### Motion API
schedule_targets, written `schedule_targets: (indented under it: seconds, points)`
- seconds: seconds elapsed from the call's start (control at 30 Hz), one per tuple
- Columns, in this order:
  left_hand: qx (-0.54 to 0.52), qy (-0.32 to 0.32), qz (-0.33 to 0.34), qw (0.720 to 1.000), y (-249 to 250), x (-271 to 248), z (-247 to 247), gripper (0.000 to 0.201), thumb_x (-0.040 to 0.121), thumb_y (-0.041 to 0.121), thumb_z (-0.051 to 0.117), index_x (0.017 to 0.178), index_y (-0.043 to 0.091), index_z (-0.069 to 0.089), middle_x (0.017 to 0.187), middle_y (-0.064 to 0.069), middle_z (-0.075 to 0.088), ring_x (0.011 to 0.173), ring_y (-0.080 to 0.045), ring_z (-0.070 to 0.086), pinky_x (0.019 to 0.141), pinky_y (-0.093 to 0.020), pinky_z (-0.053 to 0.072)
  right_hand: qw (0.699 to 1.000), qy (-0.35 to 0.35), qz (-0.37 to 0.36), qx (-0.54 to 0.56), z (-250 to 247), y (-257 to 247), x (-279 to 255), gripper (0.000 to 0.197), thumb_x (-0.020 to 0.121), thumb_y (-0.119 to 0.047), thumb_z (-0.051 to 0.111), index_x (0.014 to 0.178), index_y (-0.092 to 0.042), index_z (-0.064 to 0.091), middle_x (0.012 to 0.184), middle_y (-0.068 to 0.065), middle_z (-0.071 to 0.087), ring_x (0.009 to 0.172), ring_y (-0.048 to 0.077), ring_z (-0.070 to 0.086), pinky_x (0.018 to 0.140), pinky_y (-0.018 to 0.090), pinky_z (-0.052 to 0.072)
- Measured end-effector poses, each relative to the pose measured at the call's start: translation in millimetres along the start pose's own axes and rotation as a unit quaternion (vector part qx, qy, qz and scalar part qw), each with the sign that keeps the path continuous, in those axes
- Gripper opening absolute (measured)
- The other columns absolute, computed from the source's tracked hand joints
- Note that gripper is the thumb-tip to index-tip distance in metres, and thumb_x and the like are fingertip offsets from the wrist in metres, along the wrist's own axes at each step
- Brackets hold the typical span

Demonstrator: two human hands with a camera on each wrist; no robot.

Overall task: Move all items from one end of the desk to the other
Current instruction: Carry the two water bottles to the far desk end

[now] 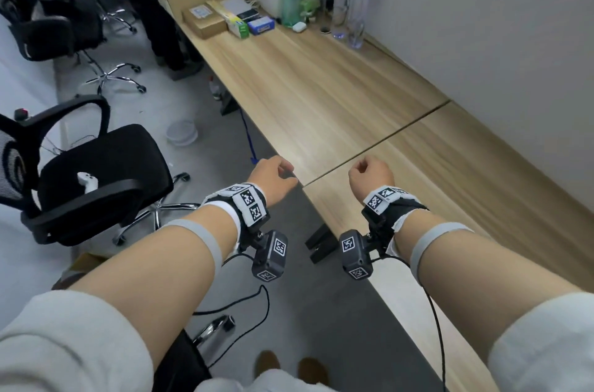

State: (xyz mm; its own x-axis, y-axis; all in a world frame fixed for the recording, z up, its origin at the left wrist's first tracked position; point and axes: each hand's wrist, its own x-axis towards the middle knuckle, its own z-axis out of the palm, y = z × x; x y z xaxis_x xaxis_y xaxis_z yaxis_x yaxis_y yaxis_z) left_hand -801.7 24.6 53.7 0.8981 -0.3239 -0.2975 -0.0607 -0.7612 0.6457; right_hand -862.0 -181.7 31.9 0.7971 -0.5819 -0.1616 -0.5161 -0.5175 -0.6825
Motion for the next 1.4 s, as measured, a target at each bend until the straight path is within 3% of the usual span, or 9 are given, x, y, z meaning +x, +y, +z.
schedule_targets:
  seconds: [0.17,0.3,0.47,0.57,0.67,0.9,1.0,1.27,1.4]
  points:
    - [-0.025,0.004,0.011,1.0,-16,51,-57,0.02,0.091,0.027,0.066,0.11,0.023,0.062,0.125,-0.006,0.055,0.097,-0.022,0.064,0.08,-0.029,0.048,1.0,-0.004,-0.009,-0.025,17,-64,35,0.009,0.088,-0.015,0.05,0.086,-0.015,0.059,0.093,0.006,0.065,0.073,0.021,0.053,0.05,0.023,0.03]
    - [-0.043,-0.007,0.023,0.999,-23,100,-106,0.016,0.089,0.026,0.066,0.104,0.025,0.061,0.117,-0.007,0.059,0.092,-0.024,0.067,0.08,-0.036,0.056,0.999,-0.018,-0.008,-0.049,33,-115,62,0.013,0.089,-0.017,0.05,0.09,-0.016,0.063,0.084,0.0,0.062,0.071,0.019,0.054,0.052,0.024,0.032]
    - [-0.06,-0.026,0.04,0.997,-16,165,-145,0.02,0.091,0.023,0.064,0.11,0.021,0.062,0.116,-0.004,0.06,0.092,-0.027,0.07,0.078,-0.035,0.056,0.999,-0.037,-0.001,-0.036,59,-152,103,0.011,0.088,-0.018,0.052,0.084,-0.017,0.063,0.079,-0.001,0.062,0.076,0.023,0.059,0.065,0.026,0.04]
    - [-0.074,-0.041,0.047,0.995,-8,206,-157,0.02,0.093,0.02,0.063,0.113,0.017,0.061,0.116,-0.005,0.059,0.093,-0.026,0.072,0.078,-0.036,0.057,0.998,-0.045,0.01,-0.042,67,-164,134,0.01,0.089,-0.019,0.051,0.084,-0.019,0.06,0.077,-0.002,0.061,0.071,0.02,0.056,0.059,0.025,0.037]
    - [-0.068,-0.056,0.041,0.995,-2,256,-163,0.02,0.093,0.02,0.063,0.113,0.018,0.061,0.118,-0.004,0.058,0.093,-0.023,0.072,0.087,-0.043,0.059,0.997,-0.058,0.024,-0.054,77,-172,177,0.01,0.091,-0.021,0.05,0.085,-0.02,0.059,0.075,-0.004,0.06,0.064,0.015,0.053,0.051,0.023,0.032]
    - [-0.028,-0.065,0.01,0.997,13,386,-181,0.016,0.093,0.019,0.063,0.109,0.018,0.06,0.113,-0.004,0.057,0.093,-0.026,0.073,0.087,-0.042,0.058,0.996,-0.07,0.051,-0.022,112,-199,310,0.024,0.09,-0.019,0.051,0.067,-0.023,0.047,0.067,-0.007,0.052,0.07,0.021,0.051,0.054,0.025,0.032]
    - [-0.018,-0.068,0.006,0.998,24,439,-187,0.013,0.091,0.018,0.064,0.103,0.021,0.061,0.107,-0.004,0.058,0.092,-0.029,0.073,0.084,-0.042,0.058,0.996,-0.07,0.062,-0.003,115,-216,358,0.027,0.091,-0.017,0.051,0.065,-0.023,0.045,0.067,-0.007,0.051,0.072,0.022,0.051,0.062,0.025,0.035]
    - [-0.037,-0.134,0.037,0.99,83,576,-164,0.016,0.088,0.017,0.067,0.1,0.023,0.059,0.108,-0.008,0.063,0.095,-0.033,0.072,0.084,-0.043,0.056,0.989,-0.015,0.14,0.053,95,-220,468,0.006,0.085,-0.018,0.054,0.084,-0.02,0.059,0.083,0.001,0.063,0.08,0.025,0.058,0.069,0.026,0.041]
    - [-0.072,-0.161,0.064,0.982,119,650,-142,0.033,0.084,0.021,0.073,0.112,0.024,0.055,0.113,-0.01,0.063,0.097,-0.031,0.069,0.091,-0.051,0.057,0.972,0.065,0.202,0.107,80,-211,523,0.031,0.081,-0.021,0.065,0.108,-0.017,0.051,0.107,0.01,0.061,0.084,0.026,0.056,0.07,0.028,0.041]
